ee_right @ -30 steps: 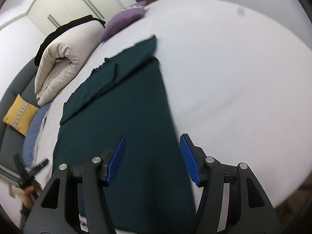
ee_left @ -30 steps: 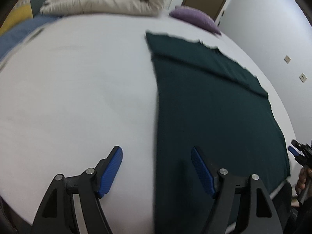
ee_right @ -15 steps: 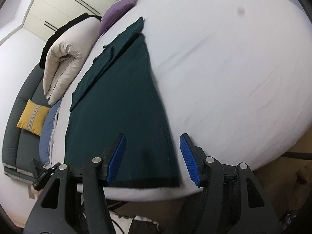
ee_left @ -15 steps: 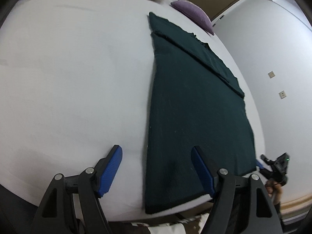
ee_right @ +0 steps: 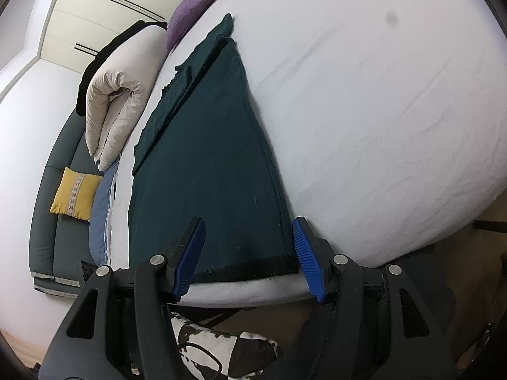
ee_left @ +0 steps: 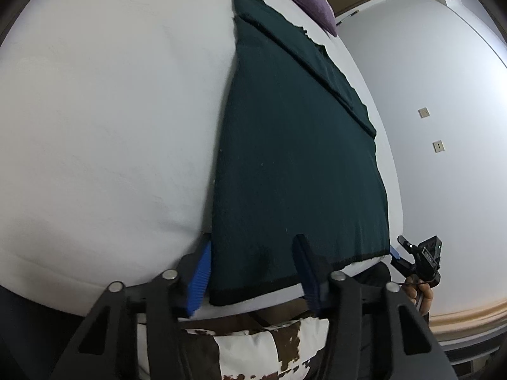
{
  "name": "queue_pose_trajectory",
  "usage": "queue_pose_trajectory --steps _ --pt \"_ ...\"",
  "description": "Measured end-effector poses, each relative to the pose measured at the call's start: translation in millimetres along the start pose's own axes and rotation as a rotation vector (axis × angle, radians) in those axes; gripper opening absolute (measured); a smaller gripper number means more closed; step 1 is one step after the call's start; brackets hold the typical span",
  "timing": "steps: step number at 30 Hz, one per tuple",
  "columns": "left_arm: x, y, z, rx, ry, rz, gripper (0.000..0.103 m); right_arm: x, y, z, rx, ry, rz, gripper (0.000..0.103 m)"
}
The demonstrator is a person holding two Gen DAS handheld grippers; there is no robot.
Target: Fold small clothes
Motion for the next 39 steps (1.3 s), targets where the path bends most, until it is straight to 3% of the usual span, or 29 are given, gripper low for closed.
queue_pose_trajectory --steps 5,10,12,15,18,19,20,24,32,39 --pt "1 1 -1 0.001 0.011 0.000 0.041 0 0 7 0.025 0.005 -0.021 0.054" --pt "0 -2 -8 -0.014 0.025 -0.004 0.009 4 1 10 0.047 0.033 -0.052 0.052" --pt "-1 -3 -10 -0.026 0.017 0.002 0.008 6 2 12 0.060 0.052 -0.058 0.052" --pt "-2 -3 -8 -0.011 0.026 0.007 0.007 11 4 12 0.059 0.058 -0.066 0.042" --pt "-4 -4 -5 0.008 0.035 0.011 0.006 15 1 14 0.045 0.041 -0.073 0.023" --pt "-5 -4 -3 0.014 0.032 0.017 0.006 16 0 13 0.034 0.032 -0.072 0.010" --pt "-8 -4 -1 0.014 0.025 0.025 0.006 16 -1 12 0.020 0.022 -0.065 0.008" --pt "-23 -1 12 0.010 -0.034 0.069 0.006 4 1 4 -0.009 0.025 -0.018 0.007" --pt "-57 26 63 0.021 -0.205 0.184 0.006 -38 26 -45 -0.027 0.148 0.070 0.007" --pt "-61 65 89 -0.027 -0.335 0.263 0.006 -50 74 -100 -0.031 0.239 0.115 0.007"
Point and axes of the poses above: each gripper's, at about its wrist camera, not at the fingertips, and x roughly the way its jaws point, z to its right, y to its top, the point moved 10 cm from there along x, roughly the way its jaws point, and after that the axes turned 13 degrees about -y, right-handed, at the moved point
